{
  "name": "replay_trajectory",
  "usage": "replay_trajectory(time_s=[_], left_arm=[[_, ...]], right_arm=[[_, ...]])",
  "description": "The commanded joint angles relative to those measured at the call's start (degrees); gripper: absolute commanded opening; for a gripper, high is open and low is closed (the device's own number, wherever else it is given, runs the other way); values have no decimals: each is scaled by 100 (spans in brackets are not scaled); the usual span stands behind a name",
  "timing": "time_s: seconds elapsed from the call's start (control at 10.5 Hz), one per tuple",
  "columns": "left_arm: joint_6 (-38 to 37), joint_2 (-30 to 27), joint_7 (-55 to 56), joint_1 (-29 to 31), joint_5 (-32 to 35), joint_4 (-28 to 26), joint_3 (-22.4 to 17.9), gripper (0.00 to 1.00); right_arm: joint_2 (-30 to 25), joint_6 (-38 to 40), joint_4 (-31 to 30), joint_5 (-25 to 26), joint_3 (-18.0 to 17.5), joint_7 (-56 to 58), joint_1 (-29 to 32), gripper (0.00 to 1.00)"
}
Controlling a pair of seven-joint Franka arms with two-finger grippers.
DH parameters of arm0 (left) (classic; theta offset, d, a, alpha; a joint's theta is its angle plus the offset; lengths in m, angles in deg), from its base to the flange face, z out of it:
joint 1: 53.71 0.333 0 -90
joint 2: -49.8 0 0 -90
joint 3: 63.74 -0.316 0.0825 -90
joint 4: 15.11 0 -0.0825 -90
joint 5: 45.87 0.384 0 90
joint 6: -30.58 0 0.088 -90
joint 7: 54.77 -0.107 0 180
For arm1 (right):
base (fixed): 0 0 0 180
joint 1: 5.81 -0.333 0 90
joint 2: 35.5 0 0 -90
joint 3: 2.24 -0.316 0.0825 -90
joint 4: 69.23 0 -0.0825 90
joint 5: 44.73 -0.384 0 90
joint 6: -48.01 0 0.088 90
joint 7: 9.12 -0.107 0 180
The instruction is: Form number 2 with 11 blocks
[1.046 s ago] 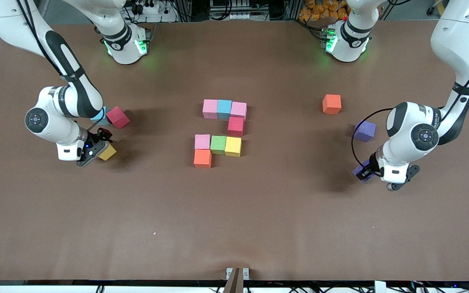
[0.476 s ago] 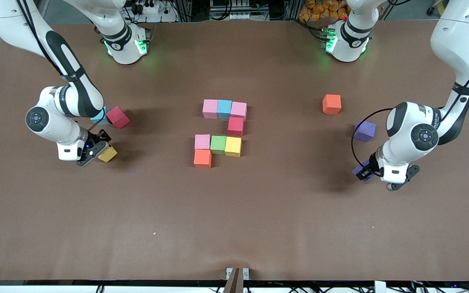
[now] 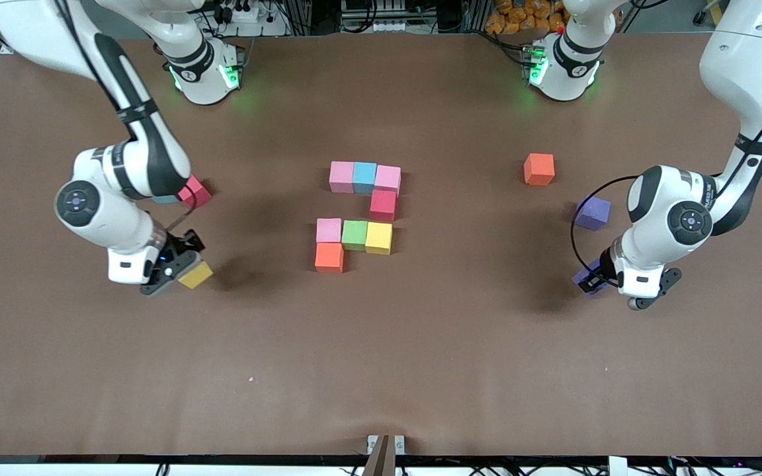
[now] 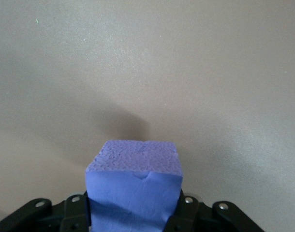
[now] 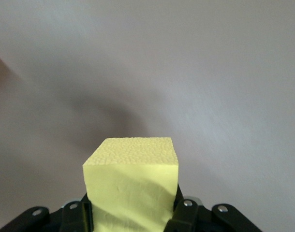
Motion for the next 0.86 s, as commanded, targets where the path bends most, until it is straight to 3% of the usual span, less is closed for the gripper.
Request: replay_trajectory(time_s=[0.0,0.1,0.57,0.76], left_arm=[[-69,-49,168,-25,105,24,9,42],[-69,-49,168,-25,105,41,0,42],[-69,-40,168,-25,105,50,9,42],[-69,-40,168,-25,105,50,0,42]], right_arm=[[745,243,1247,-40,0,-1117,-560,24],[1122,401,1835,-145,0,-1549,-772,24],[1916,1052,3192,-155,87,-4569,-1870,24],[2057,1009,3282,56,149,-4813,-1943,24]])
